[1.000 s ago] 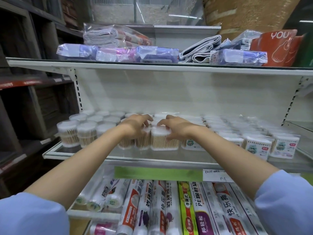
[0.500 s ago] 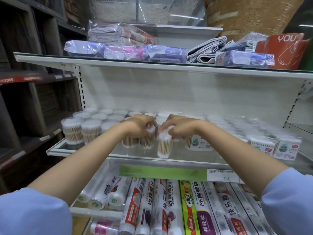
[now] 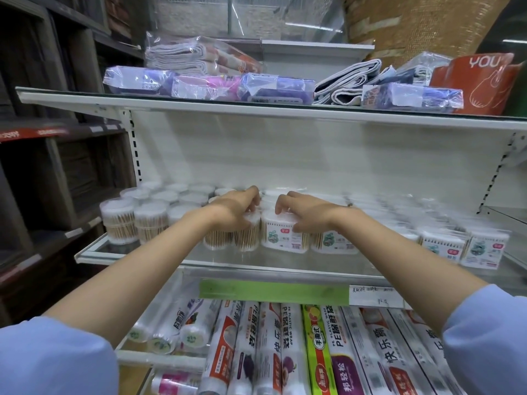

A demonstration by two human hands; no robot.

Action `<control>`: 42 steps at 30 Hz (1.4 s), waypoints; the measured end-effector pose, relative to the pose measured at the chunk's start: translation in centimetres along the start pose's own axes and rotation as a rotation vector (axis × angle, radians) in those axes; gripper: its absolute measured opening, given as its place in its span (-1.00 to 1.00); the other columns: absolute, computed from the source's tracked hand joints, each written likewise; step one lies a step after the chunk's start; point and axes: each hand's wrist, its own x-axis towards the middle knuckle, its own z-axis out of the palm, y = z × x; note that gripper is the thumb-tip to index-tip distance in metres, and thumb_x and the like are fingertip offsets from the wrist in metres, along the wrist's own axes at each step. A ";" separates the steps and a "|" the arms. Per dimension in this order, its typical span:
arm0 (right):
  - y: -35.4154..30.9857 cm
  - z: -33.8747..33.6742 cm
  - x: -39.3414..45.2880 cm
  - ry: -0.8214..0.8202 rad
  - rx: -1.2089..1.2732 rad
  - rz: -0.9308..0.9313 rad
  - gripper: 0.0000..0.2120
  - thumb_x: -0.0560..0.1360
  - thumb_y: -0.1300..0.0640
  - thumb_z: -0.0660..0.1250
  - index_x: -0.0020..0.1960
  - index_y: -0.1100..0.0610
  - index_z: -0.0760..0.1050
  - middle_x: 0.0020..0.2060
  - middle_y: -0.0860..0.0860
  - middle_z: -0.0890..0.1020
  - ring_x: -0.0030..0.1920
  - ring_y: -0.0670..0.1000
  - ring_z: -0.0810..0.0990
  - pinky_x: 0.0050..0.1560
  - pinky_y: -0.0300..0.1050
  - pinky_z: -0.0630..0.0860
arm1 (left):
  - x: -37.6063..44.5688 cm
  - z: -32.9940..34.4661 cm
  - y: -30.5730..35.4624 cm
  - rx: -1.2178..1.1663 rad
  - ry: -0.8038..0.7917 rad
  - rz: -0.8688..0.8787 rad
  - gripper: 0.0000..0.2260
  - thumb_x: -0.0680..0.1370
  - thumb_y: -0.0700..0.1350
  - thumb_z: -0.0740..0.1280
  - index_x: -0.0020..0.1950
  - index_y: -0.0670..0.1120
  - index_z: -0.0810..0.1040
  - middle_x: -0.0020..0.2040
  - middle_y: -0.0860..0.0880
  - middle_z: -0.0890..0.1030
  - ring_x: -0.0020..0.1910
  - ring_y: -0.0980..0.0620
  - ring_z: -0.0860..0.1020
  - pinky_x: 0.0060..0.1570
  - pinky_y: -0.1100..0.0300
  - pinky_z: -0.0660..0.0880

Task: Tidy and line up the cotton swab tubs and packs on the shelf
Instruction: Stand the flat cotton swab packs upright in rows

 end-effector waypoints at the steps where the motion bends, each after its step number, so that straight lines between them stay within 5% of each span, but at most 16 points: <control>1: 0.1 0.0 0.1 0.013 -0.022 -0.013 -0.53 0.43 0.34 0.26 0.26 0.00 0.31 0.20 0.00 0.39 0.19 0.05 0.41 0.13 -0.03 0.42 | 0.0 0.0 0.0 0.004 0.003 0.004 -0.74 0.48 -0.10 0.35 0.08 -0.02 0.33 0.01 0.04 0.48 0.04 -0.02 0.49 0.11 0.09 0.45; 10: 1.0 1.2 1.1 0.106 -0.111 -0.064 -0.59 0.36 0.44 0.19 0.05 0.01 0.28 0.02 -0.01 0.33 0.11 0.08 0.36 0.03 -0.05 0.40 | 0.1 0.2 -0.3 0.026 0.008 0.017 -0.74 0.46 -0.10 0.35 0.12 -0.04 0.41 0.10 -0.01 0.52 0.09 -0.04 0.49 0.14 0.05 0.44; 17: -0.5 -0.5 1.0 0.177 0.035 -0.087 -0.67 0.43 0.10 0.38 0.12 0.02 0.32 0.13 0.01 0.35 0.17 0.05 0.37 0.20 0.02 0.39 | -0.9 -1.5 -2.0 -0.055 0.050 -0.010 -0.71 0.52 -0.20 0.30 0.24 -0.09 0.44 0.18 0.00 0.48 0.13 0.04 0.45 0.09 0.27 0.37; 26: -5.7 1.1 3.7 0.270 -0.224 -0.143 -0.53 0.47 -0.25 0.26 0.24 0.02 0.47 0.11 -0.04 0.51 0.20 0.02 0.32 0.14 -0.05 0.24 | -1.6 -1.9 -4.9 0.090 0.064 -0.061 -0.83 0.52 -0.02 0.30 0.05 -0.02 0.60 0.05 -0.02 0.52 0.06 -0.02 0.50 0.06 0.17 0.42; 32: -6.4 0.9 4.3 0.199 -0.204 -0.094 -0.77 0.55 -0.02 0.22 0.15 -0.01 0.53 0.15 -0.02 0.51 0.23 0.03 0.35 0.18 -0.01 0.23 | -1.6 -2.5 -5.6 0.110 0.021 -0.037 -0.81 0.51 0.01 0.36 0.06 -0.01 0.65 0.05 -0.05 0.62 0.04 -0.03 0.54 0.06 0.17 0.46; 37: -6.4 0.7 4.2 0.204 -0.091 -0.015 -0.63 0.47 -0.22 0.27 0.17 -0.06 0.52 0.06 -0.07 0.52 0.14 -0.06 0.36 0.11 -0.08 0.22 | -1.5 -2.7 -6.1 0.095 0.013 -0.005 -0.80 0.50 0.02 0.38 0.07 -0.01 0.66 0.04 -0.03 0.63 0.02 -0.01 0.54 0.06 0.18 0.46; 42: -6.8 0.8 3.8 0.189 -0.067 0.024 -0.72 0.50 -0.02 0.32 0.20 -0.04 0.50 0.03 -0.10 0.46 0.13 -0.07 0.35 0.25 -0.05 0.24 | -1.2 -2.7 -6.5 0.108 0.023 0.018 -0.79 0.49 0.04 0.38 0.06 0.00 0.66 0.00 -0.01 0.62 -0.05 0.01 0.51 -0.06 0.23 0.41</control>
